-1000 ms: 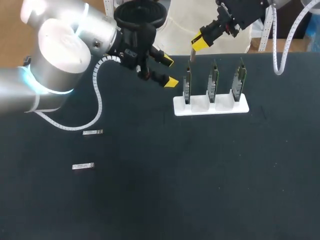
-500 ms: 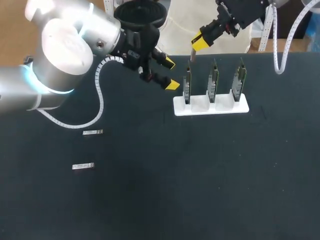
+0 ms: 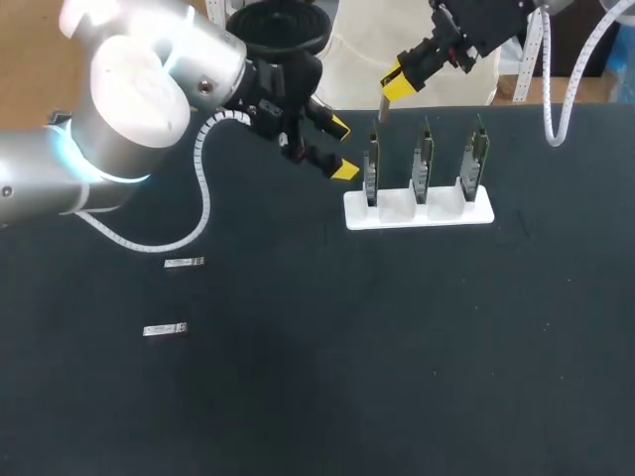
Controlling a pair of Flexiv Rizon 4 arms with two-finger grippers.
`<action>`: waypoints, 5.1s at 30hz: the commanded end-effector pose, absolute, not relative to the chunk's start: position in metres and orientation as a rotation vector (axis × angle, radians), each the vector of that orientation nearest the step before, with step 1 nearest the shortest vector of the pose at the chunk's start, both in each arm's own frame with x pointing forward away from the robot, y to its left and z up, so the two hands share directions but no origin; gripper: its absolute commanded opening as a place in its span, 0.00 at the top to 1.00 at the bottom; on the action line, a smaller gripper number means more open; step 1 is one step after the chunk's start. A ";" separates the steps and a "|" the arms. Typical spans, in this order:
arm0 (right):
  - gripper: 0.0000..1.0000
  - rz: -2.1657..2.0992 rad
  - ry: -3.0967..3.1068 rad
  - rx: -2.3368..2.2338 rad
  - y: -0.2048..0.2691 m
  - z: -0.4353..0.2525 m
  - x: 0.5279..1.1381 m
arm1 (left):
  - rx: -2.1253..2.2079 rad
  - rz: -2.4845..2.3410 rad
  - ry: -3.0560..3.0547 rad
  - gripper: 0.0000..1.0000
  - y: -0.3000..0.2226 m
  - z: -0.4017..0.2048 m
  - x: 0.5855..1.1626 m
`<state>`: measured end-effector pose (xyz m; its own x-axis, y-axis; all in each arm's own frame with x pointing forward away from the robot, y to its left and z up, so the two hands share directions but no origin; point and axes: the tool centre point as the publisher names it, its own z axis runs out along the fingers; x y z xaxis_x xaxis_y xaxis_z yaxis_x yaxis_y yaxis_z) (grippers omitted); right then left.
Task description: Pick up the optical module with the left hand, and insert it into the network port with the right hand.
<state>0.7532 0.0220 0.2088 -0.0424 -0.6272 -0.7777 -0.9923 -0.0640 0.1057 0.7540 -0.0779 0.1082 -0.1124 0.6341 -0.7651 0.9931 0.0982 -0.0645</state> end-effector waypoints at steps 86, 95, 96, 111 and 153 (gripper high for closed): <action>1.00 0.727 1.808 -1.828 0.035 0.170 0.757 | 1.588 -0.814 1.811 0.00 -0.078 0.107 0.753; 1.00 0.717 1.820 -1.830 0.033 0.167 0.760 | 1.588 -0.814 1.811 0.00 -0.078 0.107 0.753; 1.00 0.716 1.817 -1.830 0.033 0.168 0.760 | 1.588 -0.814 1.811 0.00 -0.078 0.107 0.753; 1.00 0.717 1.806 -1.827 0.034 0.171 0.766 | 1.588 -0.814 1.811 0.00 -0.078 0.107 0.753; 1.00 0.727 1.836 -1.821 0.034 0.162 0.764 | 1.588 -0.814 1.811 0.00 -0.078 0.107 0.753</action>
<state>0.7638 0.0343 0.1626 -0.0250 -0.7623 -0.6468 -0.9986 -0.0114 0.0520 0.7533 -0.0770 0.1071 -0.1122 0.6294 -0.7690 0.9930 0.0990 -0.0639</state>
